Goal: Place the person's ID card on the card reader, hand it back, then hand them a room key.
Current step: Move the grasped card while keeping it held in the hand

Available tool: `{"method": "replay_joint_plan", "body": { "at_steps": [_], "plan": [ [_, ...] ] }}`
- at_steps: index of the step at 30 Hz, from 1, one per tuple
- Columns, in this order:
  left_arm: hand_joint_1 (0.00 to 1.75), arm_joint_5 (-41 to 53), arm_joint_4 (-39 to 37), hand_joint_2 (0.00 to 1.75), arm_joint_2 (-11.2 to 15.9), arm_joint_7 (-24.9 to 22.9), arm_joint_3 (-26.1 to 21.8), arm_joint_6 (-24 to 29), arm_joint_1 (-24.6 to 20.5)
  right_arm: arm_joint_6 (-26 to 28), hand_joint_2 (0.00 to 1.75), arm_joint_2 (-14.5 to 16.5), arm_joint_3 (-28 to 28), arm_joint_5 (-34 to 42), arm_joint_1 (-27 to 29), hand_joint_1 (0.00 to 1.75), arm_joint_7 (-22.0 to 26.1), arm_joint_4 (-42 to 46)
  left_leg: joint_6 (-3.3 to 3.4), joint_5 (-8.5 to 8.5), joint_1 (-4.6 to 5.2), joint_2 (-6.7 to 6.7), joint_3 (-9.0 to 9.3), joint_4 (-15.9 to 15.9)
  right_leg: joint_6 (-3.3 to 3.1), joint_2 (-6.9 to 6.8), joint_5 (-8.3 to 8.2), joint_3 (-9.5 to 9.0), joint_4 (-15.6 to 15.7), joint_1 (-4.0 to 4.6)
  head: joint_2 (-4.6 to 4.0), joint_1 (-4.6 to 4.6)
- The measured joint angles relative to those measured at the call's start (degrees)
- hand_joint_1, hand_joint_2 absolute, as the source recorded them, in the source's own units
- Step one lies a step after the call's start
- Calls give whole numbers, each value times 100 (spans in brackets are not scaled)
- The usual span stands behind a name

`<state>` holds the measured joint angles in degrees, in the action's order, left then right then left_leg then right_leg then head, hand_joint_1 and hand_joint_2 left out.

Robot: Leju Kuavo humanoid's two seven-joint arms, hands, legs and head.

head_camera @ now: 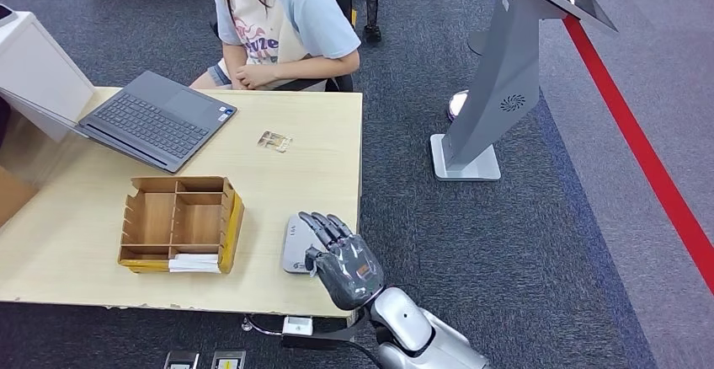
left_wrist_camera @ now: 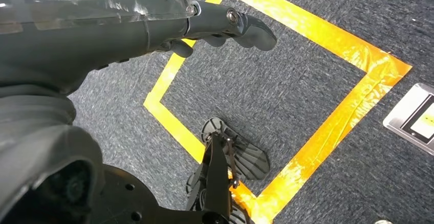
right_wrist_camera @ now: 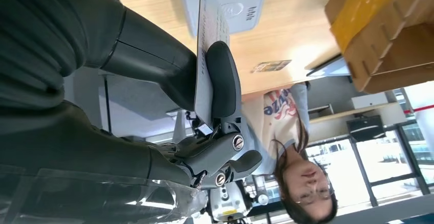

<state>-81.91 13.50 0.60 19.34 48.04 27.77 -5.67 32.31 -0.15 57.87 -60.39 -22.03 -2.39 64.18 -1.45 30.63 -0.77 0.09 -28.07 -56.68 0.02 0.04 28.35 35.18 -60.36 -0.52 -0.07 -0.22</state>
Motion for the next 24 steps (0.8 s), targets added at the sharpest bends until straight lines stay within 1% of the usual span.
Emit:
{"method": "replay_joint_plan", "body": {
  "at_steps": [6,11,19,24],
  "plan": [
    [0,30,0,0,-1,1,1,24,-1,64,175,215,68,140,-18,175,303,-50,0,0,0,0,-1,1,0,0,0,-1,0,0,0,0],
    [0,68,1,0,-1,1,8,36,-2,98,175,457,163,368,-162,175,534,-185,0,-1,0,0,0,1,0,-1,0,-2,-1,0,0,0],
    [0,81,1,0,-1,1,96,67,-2,181,175,827,321,1123,-617,175,891,-834,0,-1,0,-1,0,0,0,-1,0,-2,-1,0,0,1],
    [0,44,1,0,-1,0,104,75,-2,166,175,1059,380,1348,-769,175,1041,-1237,0,-1,0,-1,0,0,0,-1,0,-2,-1,1,0,1]
  ]
}}
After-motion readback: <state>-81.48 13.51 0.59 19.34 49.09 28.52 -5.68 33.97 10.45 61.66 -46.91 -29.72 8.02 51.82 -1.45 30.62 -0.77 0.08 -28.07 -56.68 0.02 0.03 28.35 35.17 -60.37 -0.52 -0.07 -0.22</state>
